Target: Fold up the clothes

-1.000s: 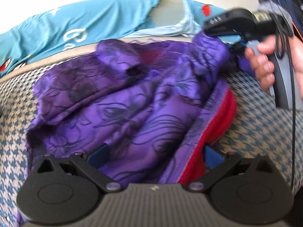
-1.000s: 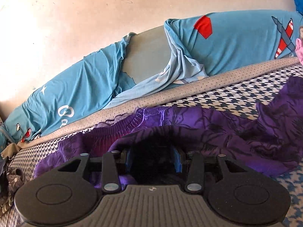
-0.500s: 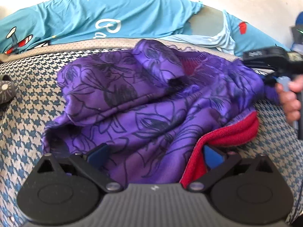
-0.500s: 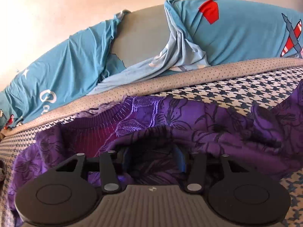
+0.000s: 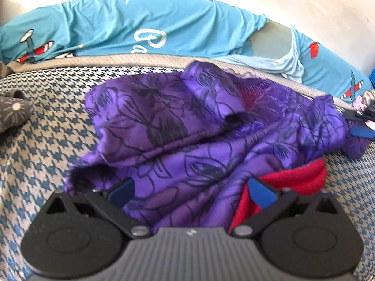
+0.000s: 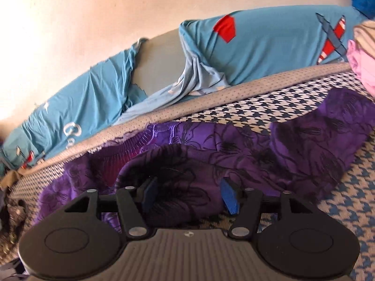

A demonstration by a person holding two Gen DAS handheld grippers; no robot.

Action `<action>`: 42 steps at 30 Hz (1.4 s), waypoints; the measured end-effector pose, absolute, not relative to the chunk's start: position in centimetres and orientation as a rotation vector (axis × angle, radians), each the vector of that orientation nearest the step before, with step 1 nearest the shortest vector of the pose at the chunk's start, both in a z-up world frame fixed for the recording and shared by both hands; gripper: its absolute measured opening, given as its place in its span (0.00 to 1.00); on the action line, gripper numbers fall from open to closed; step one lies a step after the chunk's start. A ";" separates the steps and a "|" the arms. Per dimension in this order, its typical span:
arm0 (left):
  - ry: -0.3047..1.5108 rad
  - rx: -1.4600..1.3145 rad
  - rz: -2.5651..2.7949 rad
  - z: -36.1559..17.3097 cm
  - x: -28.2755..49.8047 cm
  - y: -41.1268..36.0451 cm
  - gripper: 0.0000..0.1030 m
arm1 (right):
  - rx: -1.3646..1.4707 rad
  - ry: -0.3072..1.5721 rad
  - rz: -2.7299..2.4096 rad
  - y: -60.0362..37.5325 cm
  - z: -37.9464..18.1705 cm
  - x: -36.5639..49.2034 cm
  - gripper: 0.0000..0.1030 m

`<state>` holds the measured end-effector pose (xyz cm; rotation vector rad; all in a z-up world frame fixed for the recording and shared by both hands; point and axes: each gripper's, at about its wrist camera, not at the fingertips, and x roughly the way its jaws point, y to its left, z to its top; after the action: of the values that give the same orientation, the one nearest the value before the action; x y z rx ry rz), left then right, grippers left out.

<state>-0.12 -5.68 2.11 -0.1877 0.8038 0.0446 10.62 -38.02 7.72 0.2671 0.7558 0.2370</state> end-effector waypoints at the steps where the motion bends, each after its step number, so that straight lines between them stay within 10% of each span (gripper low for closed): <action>1: 0.799 -0.190 0.057 2.2 -0.1 -5.5 1.00 | 0.270 0.758 0.229 -38.2 8.0 10.2 0.58; 27: 0.862 -0.256 0.116 0.9 0.6 -3.9 1.00 | 0.318 0.968 0.321 -33.1 2.6 9.2 0.58; 34: 0.857 -0.206 0.092 0.8 0.5 -4.5 1.00 | 0.245 0.907 0.289 -32.1 2.4 8.1 0.13; 42: 0.829 -0.186 0.055 1.7 -1.3 -4.1 1.00 | 0.325 0.773 0.177 -33.3 4.2 3.0 0.09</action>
<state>-1.33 -4.08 1.72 -0.1862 0.8290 0.0551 2.99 -33.30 4.19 0.3248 0.7729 0.1766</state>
